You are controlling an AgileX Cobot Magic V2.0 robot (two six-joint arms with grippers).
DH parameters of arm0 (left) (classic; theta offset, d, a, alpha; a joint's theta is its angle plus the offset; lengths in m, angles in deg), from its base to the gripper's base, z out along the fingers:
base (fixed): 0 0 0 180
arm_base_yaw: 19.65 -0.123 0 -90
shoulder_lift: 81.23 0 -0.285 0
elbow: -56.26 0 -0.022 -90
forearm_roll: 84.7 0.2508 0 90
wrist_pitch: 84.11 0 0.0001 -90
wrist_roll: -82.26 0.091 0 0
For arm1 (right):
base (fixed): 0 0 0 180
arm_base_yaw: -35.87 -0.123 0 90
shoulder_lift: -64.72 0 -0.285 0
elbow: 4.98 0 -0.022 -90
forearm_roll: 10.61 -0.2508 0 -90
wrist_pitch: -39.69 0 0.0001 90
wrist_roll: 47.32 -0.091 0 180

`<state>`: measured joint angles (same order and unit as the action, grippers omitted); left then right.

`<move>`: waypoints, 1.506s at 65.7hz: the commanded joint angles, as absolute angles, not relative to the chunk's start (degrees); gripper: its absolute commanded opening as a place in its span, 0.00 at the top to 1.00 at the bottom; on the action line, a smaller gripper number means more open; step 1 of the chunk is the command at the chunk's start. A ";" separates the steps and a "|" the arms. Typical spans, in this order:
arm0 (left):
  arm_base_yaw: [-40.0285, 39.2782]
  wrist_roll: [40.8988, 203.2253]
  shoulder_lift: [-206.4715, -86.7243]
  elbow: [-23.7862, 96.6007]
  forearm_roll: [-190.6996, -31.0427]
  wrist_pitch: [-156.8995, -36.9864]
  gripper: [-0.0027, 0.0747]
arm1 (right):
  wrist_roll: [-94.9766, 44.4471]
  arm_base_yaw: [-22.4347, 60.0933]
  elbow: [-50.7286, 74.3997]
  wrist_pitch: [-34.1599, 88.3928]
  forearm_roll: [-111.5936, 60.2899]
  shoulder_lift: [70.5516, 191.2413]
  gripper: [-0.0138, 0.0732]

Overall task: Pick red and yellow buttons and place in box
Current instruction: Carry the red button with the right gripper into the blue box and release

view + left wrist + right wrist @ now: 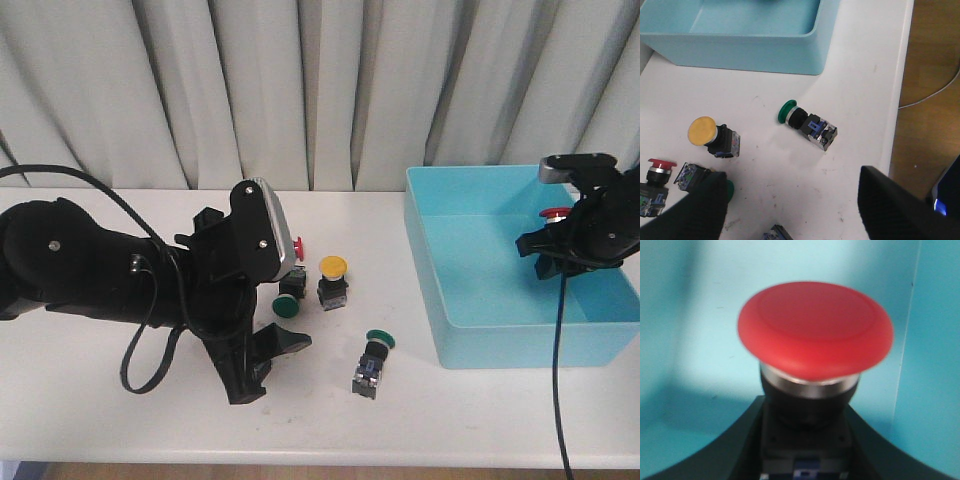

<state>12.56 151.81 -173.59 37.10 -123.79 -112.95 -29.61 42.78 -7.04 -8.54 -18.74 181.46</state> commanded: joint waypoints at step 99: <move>12.82 151.61 -171.48 38.41 -125.42 -111.00 0.29 | -34.06 39.06 -28.39 -22.61 -13.76 195.36 0.56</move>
<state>12.56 151.81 -173.59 37.10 -123.75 -112.95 -33.98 38.99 -26.69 -21.75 -13.99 197.87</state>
